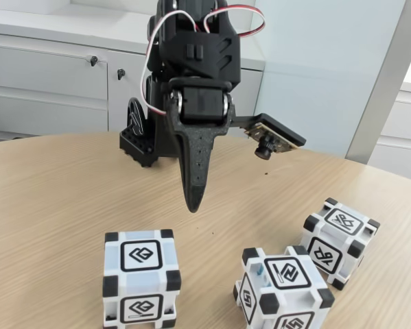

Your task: Stack cubes from left to right.

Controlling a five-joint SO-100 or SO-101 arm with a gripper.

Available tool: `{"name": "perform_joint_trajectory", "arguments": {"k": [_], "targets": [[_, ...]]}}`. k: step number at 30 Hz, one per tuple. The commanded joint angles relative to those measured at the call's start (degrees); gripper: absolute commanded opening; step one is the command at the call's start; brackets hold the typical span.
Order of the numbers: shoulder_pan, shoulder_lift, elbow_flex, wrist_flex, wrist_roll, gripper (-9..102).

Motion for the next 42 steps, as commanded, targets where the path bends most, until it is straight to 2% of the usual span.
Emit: {"name": "perform_joint_trajectory", "arguments": {"k": [1, 14, 17, 21, 28, 32, 36, 42], "targets": [[0.53, 3.52, -0.88, 0.26, -0.35, 0], [0.53, 3.52, -1.67, 0.26, -5.89, 0], [0.26, 3.52, -3.52, -0.35, -8.70, 0], [-0.44, 3.60, -9.40, -1.05, -6.94, 0], [-0.70, 3.43, -20.65, -0.26, -2.29, 12], [-3.87, 3.08, -23.64, -0.18, -4.31, 17], [-8.35, -3.78, -27.25, -0.18, -4.39, 18], [-12.66, -27.86, -42.36, -0.09, -3.69, 19]]}}
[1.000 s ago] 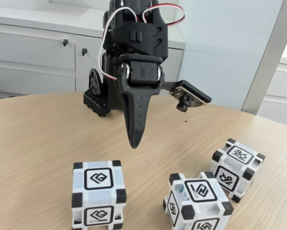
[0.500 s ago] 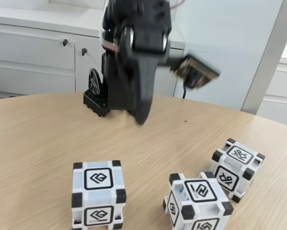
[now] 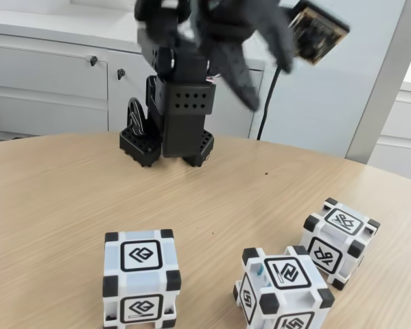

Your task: Stack cubes from left to right.

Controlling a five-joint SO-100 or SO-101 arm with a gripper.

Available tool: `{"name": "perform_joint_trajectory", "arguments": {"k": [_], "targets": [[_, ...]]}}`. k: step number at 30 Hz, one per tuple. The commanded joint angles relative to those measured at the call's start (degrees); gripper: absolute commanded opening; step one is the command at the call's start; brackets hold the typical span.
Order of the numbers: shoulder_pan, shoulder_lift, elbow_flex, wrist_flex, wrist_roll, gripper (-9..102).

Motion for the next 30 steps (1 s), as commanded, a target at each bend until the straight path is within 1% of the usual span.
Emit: {"name": "perform_joint_trajectory", "arguments": {"k": [1, 5, 7, 10, 14, 17, 21, 23, 24, 26, 28, 30], "targets": [[-1.85, -15.91, -12.22, -0.09, 0.26, 20], [-3.34, -33.22, -24.79, 0.09, -1.41, 20], [-3.87, -39.90, -30.32, 1.23, -3.87, 21], [-5.98, -47.02, -37.44, 6.42, -8.00, 21], [-12.22, -53.26, -44.47, 14.06, -7.65, 21], [-17.40, -57.66, -47.90, 17.23, -4.92, 22], [-22.59, -63.98, -50.10, 17.75, -2.20, 22], [-23.47, -66.88, -50.10, 17.75, -1.14, 23], [-23.55, -68.20, -50.10, 17.75, -2.37, 24], [-23.64, -70.31, -50.10, 17.75, -4.31, 23], [-23.64, -71.46, -50.10, 17.31, -4.13, 23], [-23.64, -71.81, -50.10, 17.14, -3.60, 25]]}}
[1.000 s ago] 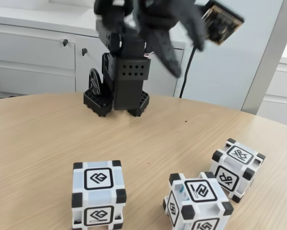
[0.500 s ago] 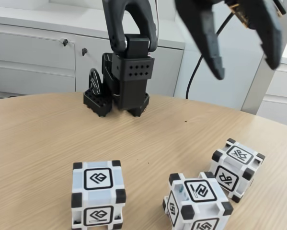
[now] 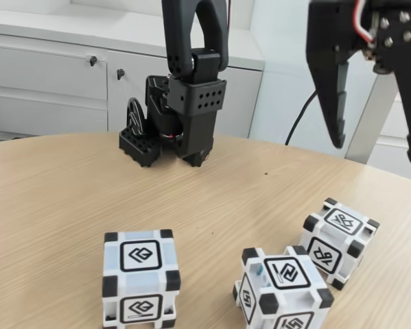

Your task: Stack cubes from left to right.

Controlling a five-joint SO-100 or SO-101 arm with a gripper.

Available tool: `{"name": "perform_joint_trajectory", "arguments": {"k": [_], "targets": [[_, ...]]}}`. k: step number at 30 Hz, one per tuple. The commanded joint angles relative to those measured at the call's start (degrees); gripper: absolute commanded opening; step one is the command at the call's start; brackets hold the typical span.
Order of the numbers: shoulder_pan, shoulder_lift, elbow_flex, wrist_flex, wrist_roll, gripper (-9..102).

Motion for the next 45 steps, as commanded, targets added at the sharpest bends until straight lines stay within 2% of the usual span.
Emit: {"name": "perform_joint_trajectory", "arguments": {"k": [1, 15, 45], "targets": [[0.18, -0.09, -2.90, -0.53, 0.44, 27], [0.18, -0.88, -1.76, -0.35, -3.52, 31], [1.23, -23.91, -2.81, -0.79, -6.94, 31]]}}
